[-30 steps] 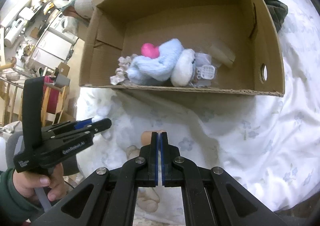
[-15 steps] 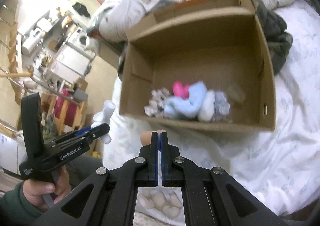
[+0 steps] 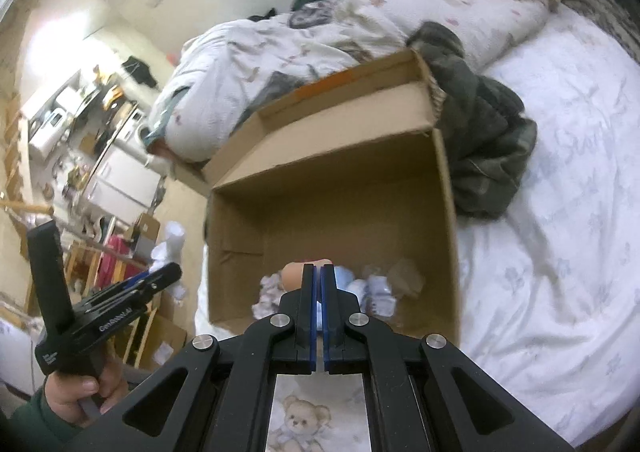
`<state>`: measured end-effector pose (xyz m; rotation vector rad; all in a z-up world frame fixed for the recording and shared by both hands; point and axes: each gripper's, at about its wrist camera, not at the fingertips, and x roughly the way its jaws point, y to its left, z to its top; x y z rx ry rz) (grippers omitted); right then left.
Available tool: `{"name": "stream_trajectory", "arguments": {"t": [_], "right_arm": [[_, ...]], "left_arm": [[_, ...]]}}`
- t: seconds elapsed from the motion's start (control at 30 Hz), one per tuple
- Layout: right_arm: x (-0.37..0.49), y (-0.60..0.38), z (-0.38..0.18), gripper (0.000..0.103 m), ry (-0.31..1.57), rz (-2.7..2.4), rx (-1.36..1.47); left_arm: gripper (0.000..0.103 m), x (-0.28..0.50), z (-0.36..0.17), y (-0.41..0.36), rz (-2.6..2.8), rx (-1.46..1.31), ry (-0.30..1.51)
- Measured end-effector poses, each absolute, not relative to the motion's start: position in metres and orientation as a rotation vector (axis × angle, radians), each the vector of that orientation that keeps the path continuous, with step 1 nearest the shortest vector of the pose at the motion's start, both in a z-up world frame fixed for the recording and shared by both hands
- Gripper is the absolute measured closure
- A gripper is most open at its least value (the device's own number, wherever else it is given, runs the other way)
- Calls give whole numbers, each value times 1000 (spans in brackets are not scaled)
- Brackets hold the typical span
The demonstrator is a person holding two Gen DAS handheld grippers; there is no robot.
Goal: Organize soft objects
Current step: 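Carry the white sock and the tan cylinder over the box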
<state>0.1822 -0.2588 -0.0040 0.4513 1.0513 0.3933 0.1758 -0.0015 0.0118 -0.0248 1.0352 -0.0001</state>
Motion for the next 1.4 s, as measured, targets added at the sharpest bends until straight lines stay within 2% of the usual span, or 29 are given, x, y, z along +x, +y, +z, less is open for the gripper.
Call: {"name": "stream_trajectory", "arguments": {"t": [0.63,1.27,1.4], "right_arm": [[202,-230,-68,99,1211,353,300],[207,-226,-84,98,1259,337,283],[206,-225,-84,93,1259,333,267]], "left_arm": [[80,197,-66,-21,-31,61,1101],[79,196,-80,-31,-47,83,1128],[76,196,-79,-30,-50,73,1131]]}}
